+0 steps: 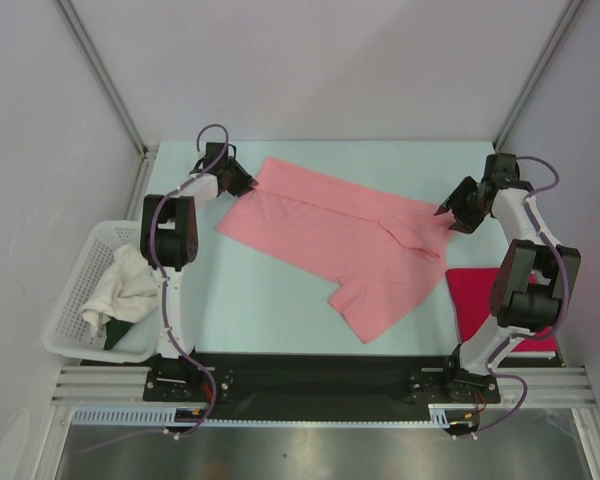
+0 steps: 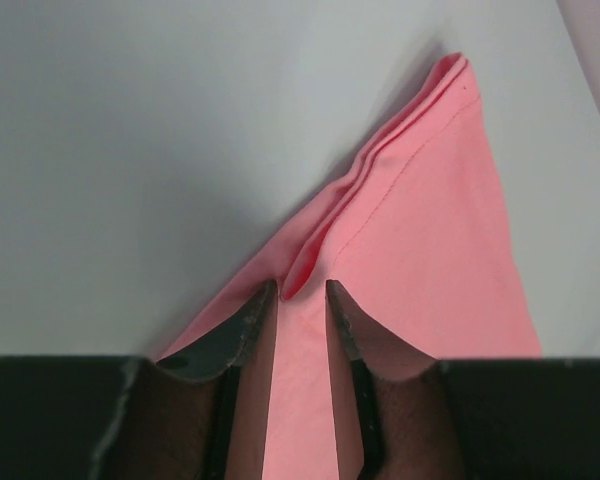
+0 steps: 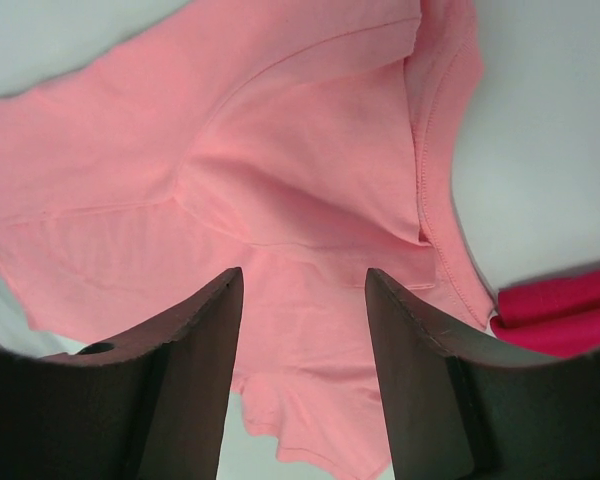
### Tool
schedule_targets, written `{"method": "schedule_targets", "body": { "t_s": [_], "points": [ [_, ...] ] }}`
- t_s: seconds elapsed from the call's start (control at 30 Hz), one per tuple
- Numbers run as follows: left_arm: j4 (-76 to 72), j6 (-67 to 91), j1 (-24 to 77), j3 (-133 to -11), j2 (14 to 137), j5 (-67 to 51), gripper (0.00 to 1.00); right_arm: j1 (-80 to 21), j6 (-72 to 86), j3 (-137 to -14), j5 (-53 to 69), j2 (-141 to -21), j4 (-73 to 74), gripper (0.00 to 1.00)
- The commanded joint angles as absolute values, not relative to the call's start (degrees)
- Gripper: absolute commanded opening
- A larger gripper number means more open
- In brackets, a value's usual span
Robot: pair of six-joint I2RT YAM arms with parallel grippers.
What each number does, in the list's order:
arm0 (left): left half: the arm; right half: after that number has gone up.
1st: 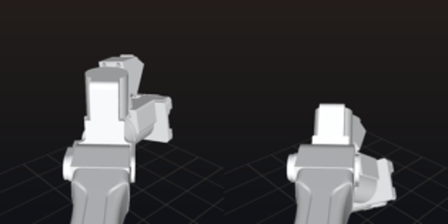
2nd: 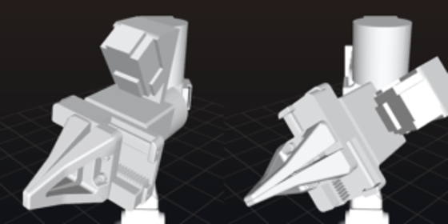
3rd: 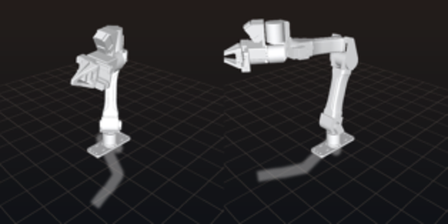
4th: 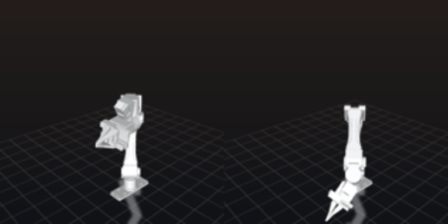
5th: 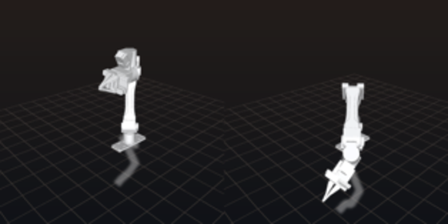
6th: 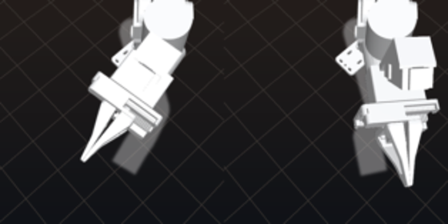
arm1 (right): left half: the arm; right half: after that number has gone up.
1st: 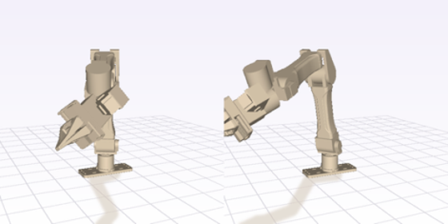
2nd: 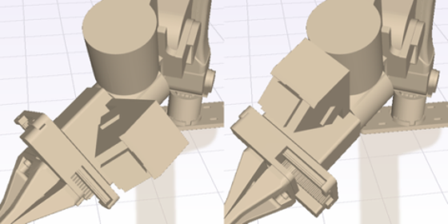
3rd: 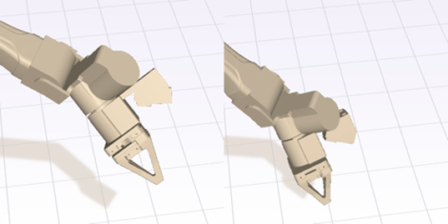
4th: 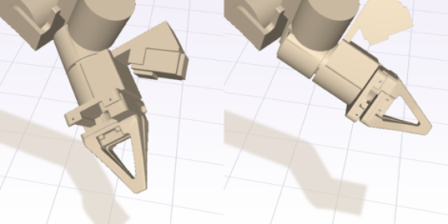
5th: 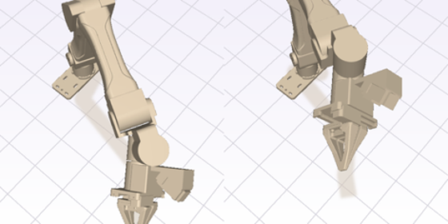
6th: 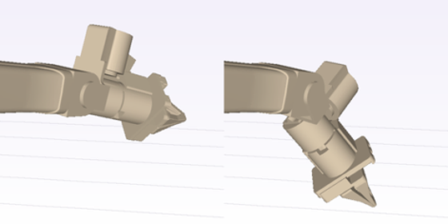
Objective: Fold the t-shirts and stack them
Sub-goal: Fold the tshirt
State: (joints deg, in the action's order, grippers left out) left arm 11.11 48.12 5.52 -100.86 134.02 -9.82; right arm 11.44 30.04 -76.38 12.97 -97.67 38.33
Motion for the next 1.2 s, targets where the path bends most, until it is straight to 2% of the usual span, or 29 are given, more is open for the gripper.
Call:
{"method": "schedule_targets", "body": {
  "t_s": [0.0,0.2,0.33,0.5,0.67,0.9,1.17],
  "points": [
    [9.84,49.31,5.89,-103.27,135.35,-10.72,0.31,10.99,30.85,-76.20,13.80,-95.89,37.18,0.57],
    [9.40,48.87,5.98,-103.97,135.27,-12.22,0.15,10.55,33.39,-73.22,13.18,-94.75,37.45,0.55],
    [9.05,48.17,5.89,-104.15,133.86,-12.65,0.01,13.09,35.94,-67.77,15.03,-92.99,36.39,0.39],
    [8.53,47.99,5.98,-104.59,132.63,-13.88,0.00,15.46,37.00,-62.32,16.08,-89.49,35.52,0.36],
    [7.47,48.08,5.98,-105.29,132.36,-15.12,0.00,17.31,39.80,-57.22,19.94,-88.86,32.97,0.47],
    [3.17,49.04,6.06,-105.38,131.92,-17.22,0.00,17.23,46.22,-52.74,21.36,-91.75,22.86,0.50],
    [2.11,49.48,6.06,-104.94,131.66,-17.93,0.00,17.49,49.92,-51.33,21.27,-94.74,18.38,0.50]
  ]
}}
